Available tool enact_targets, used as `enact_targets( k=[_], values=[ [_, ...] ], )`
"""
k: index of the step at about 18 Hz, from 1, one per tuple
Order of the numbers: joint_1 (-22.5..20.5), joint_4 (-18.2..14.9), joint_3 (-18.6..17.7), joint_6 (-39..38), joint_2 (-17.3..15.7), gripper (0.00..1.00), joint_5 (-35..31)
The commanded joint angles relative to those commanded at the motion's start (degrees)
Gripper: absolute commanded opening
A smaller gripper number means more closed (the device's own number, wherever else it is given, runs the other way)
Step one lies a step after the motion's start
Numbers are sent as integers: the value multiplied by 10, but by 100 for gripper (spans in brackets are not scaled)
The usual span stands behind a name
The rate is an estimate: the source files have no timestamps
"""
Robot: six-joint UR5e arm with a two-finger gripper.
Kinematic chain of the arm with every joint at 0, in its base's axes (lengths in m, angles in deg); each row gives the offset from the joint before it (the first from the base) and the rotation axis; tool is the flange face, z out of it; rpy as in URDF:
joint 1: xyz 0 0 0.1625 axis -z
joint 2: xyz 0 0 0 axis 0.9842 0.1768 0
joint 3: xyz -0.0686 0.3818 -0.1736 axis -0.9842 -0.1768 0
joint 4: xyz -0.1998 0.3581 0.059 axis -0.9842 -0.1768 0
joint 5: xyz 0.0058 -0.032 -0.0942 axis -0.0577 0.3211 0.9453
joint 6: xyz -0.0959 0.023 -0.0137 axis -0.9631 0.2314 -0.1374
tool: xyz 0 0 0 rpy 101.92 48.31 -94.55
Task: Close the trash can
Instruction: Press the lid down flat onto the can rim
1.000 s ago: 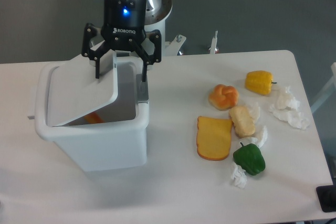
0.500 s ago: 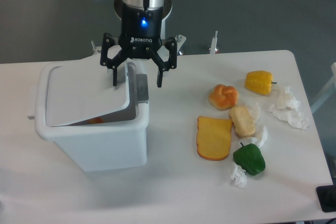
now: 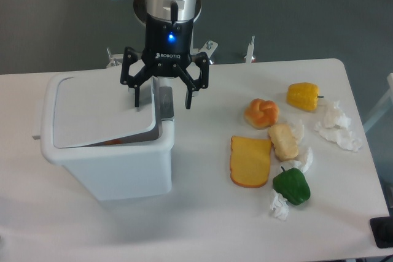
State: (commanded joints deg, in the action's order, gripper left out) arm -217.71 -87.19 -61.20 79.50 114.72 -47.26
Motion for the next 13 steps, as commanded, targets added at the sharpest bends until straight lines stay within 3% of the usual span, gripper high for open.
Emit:
enact_targets(
  k=[13],
  values=[
    [-20, -5, -16, -2, -4, 100, 0]
  ],
)
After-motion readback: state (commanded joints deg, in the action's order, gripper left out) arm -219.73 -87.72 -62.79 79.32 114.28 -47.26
